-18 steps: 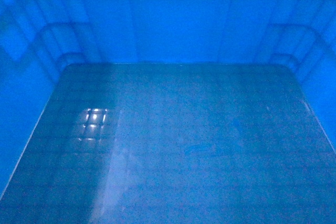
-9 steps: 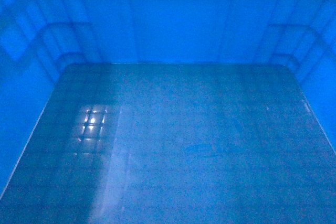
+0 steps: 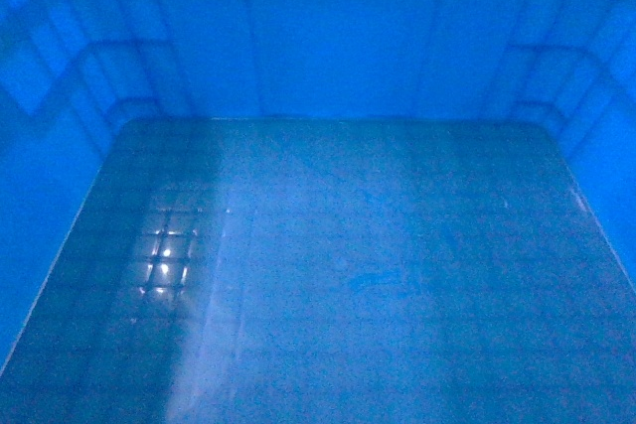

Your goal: Place box next to blue box on left shelf

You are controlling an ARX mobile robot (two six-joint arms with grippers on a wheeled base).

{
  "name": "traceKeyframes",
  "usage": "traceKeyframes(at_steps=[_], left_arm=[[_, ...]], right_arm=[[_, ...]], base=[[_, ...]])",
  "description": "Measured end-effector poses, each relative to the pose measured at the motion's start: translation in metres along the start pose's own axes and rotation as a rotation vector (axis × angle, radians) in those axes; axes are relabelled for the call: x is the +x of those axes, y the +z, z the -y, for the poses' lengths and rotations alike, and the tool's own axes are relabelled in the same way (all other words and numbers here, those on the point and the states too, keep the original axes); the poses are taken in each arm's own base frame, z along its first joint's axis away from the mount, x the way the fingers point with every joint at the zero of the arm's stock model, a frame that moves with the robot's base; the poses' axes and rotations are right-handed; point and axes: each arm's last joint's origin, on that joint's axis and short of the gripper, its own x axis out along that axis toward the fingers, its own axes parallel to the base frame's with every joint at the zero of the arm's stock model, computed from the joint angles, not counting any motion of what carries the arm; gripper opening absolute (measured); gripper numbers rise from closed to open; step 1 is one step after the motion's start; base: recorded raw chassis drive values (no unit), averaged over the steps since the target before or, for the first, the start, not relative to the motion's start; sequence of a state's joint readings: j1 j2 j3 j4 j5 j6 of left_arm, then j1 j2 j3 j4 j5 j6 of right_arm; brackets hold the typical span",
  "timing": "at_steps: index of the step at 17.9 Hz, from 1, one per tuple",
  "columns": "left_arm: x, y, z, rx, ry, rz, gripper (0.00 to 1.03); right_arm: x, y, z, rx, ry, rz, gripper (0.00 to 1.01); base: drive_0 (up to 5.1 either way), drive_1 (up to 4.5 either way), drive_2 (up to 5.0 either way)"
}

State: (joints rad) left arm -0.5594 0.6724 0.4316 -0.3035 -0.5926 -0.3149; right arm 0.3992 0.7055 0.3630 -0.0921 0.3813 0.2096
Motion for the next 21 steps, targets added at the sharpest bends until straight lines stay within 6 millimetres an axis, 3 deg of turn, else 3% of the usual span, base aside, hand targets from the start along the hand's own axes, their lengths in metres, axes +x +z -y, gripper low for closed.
traceKeyframes(at_steps=[21], left_arm=[[0.0001,-0.0001,0.0001,0.000,-0.001,-0.001,0.09]], right_arm=[[0.0000,0.0000,0.0000,0.000,0.000,0.000,0.10]], base=[[0.0,4.17,-4.2]])
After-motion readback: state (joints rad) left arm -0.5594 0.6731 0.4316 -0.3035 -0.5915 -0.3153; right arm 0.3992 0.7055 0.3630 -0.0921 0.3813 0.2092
